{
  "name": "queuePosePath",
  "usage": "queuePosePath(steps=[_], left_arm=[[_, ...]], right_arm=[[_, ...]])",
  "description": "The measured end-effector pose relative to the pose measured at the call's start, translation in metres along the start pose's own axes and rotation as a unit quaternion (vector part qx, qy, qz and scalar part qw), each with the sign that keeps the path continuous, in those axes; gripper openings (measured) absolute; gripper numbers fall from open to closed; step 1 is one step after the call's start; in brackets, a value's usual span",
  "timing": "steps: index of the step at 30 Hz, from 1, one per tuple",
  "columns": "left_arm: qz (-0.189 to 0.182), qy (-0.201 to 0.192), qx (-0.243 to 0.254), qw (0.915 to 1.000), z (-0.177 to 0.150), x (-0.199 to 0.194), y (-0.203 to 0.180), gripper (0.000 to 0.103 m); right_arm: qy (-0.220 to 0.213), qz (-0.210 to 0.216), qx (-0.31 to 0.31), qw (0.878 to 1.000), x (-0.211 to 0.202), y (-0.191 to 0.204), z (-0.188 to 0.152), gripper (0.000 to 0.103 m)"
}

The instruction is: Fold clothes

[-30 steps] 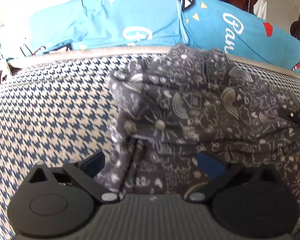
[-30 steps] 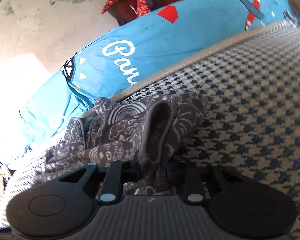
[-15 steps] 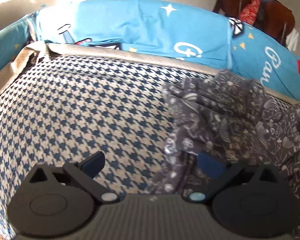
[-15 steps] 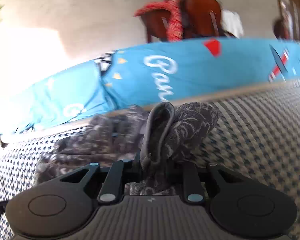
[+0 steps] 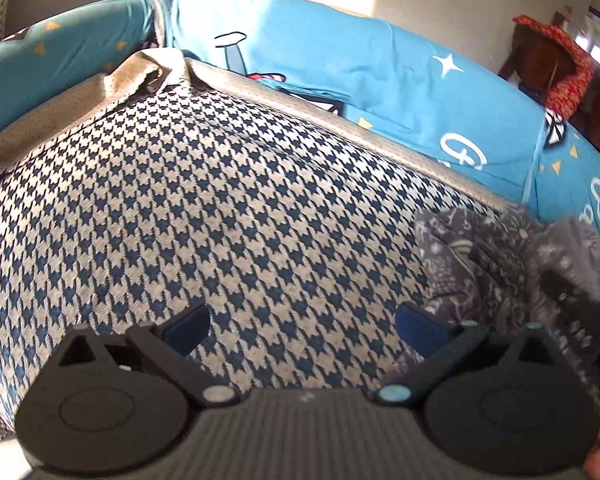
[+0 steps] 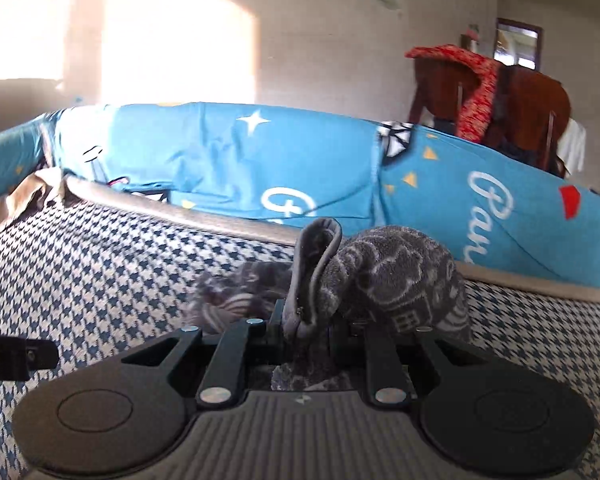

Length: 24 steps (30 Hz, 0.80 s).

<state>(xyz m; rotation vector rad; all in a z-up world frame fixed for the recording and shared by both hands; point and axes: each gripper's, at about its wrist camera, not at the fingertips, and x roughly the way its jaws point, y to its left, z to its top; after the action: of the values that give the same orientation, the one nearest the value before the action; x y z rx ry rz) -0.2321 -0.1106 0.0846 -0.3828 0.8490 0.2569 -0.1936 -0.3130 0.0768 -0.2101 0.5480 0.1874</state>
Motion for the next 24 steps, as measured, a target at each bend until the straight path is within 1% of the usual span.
queuePosePath(steps=[4, 8, 9, 11, 12, 15, 19, 21, 24], left_arm=[[-0.007, -0.002, -0.021, 0.9997, 0.005, -0.003, 0.008, 0.103], [-0.012, -0.004, -0.027, 0.9996, 0.007, -0.004, 0.012, 0.103], [-0.013, -0.005, -0.028, 0.9995, 0.007, -0.005, 0.012, 0.103], [-0.013, -0.008, -0.029, 0.9995, 0.008, -0.006, 0.012, 0.103], [-0.014, -0.008, -0.029, 0.9995, 0.008, -0.006, 0.011, 0.103], [-0.014, -0.007, -0.030, 0.9994, 0.009, -0.007, 0.011, 0.103], [-0.011, -0.010, -0.030, 0.9994, 0.008, -0.008, 0.011, 0.103], [-0.010, -0.010, -0.028, 0.9995, 0.008, -0.008, 0.009, 0.103], [-0.008, -0.011, -0.026, 0.9996, 0.007, -0.008, 0.009, 0.103]], right_arm=[[0.008, 0.010, -0.045, 0.999, 0.014, 0.030, 0.000, 0.020], [0.035, 0.021, -0.071, 0.997, 0.035, 0.041, -0.009, 0.024], [0.033, 0.026, -0.071, 0.997, 0.035, 0.042, -0.011, 0.024], [0.028, 0.037, -0.069, 0.997, 0.034, 0.042, -0.012, 0.029], [0.025, 0.042, -0.069, 0.996, 0.034, 0.043, -0.013, 0.034], [0.007, 0.071, -0.041, 0.997, 0.020, 0.035, -0.010, 0.043], [-0.015, 0.079, -0.050, 0.995, 0.001, 0.033, -0.008, 0.051], [-0.022, 0.082, -0.049, 0.995, -0.008, 0.032, -0.008, 0.054], [-0.023, 0.088, -0.044, 0.995, -0.018, 0.029, -0.009, 0.055]])
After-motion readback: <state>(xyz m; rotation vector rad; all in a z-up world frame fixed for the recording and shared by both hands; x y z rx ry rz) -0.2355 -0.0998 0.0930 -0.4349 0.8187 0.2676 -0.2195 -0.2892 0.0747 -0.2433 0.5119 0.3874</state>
